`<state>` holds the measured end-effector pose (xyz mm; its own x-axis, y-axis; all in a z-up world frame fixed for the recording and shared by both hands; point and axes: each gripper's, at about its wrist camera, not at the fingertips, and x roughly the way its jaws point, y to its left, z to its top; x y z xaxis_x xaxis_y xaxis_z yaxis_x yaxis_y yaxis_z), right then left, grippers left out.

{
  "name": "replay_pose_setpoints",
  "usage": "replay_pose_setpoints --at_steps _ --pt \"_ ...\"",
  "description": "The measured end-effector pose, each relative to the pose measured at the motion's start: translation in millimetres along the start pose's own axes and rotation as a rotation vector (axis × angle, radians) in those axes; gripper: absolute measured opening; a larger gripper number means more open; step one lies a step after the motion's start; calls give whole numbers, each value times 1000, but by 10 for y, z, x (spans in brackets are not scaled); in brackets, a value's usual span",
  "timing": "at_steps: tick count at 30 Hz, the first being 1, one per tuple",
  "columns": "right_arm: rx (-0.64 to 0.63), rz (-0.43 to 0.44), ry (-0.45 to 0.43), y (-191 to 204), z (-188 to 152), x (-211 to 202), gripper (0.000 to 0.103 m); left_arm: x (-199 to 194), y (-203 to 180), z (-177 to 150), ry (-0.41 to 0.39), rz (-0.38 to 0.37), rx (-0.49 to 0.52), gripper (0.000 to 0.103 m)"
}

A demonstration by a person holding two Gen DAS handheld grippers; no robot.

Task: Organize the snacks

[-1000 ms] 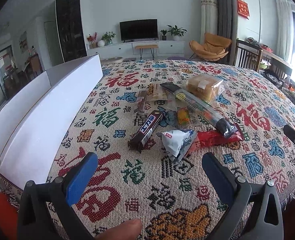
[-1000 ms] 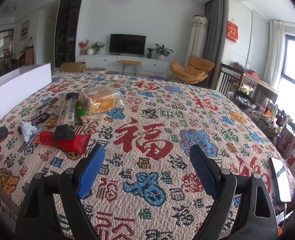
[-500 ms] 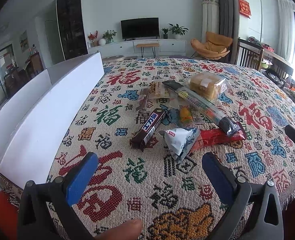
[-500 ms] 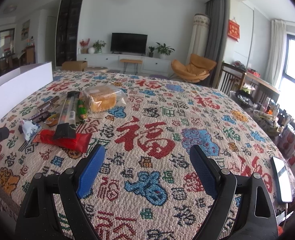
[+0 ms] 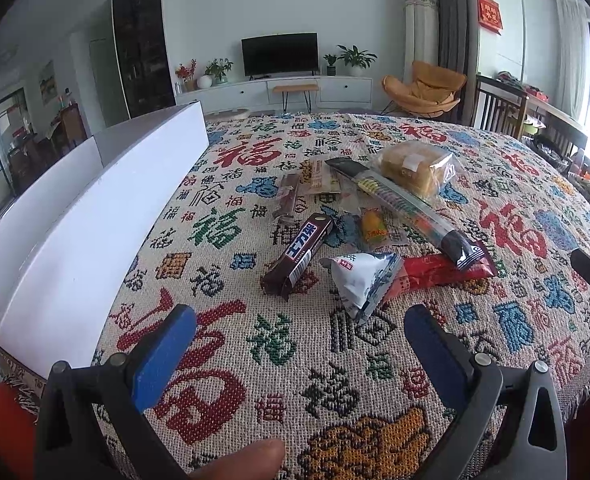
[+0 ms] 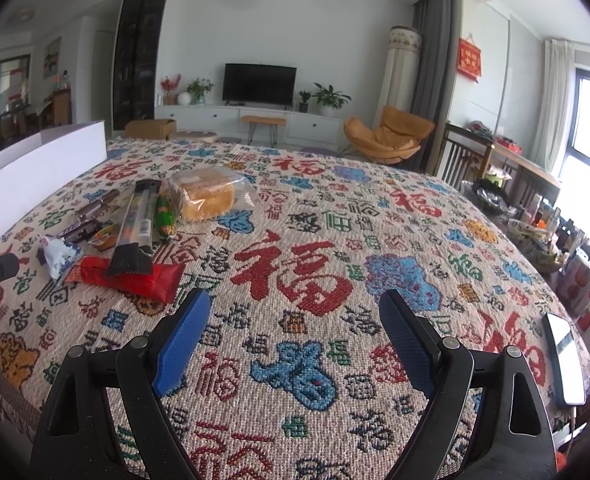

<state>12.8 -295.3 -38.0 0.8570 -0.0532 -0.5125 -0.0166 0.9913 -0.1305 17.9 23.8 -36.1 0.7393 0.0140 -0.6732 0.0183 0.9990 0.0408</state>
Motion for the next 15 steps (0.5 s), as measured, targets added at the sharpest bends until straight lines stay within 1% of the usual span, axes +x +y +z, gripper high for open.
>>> replay_pose_setpoints --at_steps 5,8,10,13,15 --pt "3 6 4 4 -2 13 89 56 66 -8 17 3 -19 103" --pt "2 50 30 21 -21 61 89 127 142 -25 45 5 -42 103" --pt "-13 74 53 76 -50 100 89 209 188 -50 83 13 -43 103" --pt "-51 100 75 184 -93 133 89 367 214 -130 168 19 -7 103" --pt "-59 145 104 253 -109 171 89 473 225 -196 226 9 13 103"
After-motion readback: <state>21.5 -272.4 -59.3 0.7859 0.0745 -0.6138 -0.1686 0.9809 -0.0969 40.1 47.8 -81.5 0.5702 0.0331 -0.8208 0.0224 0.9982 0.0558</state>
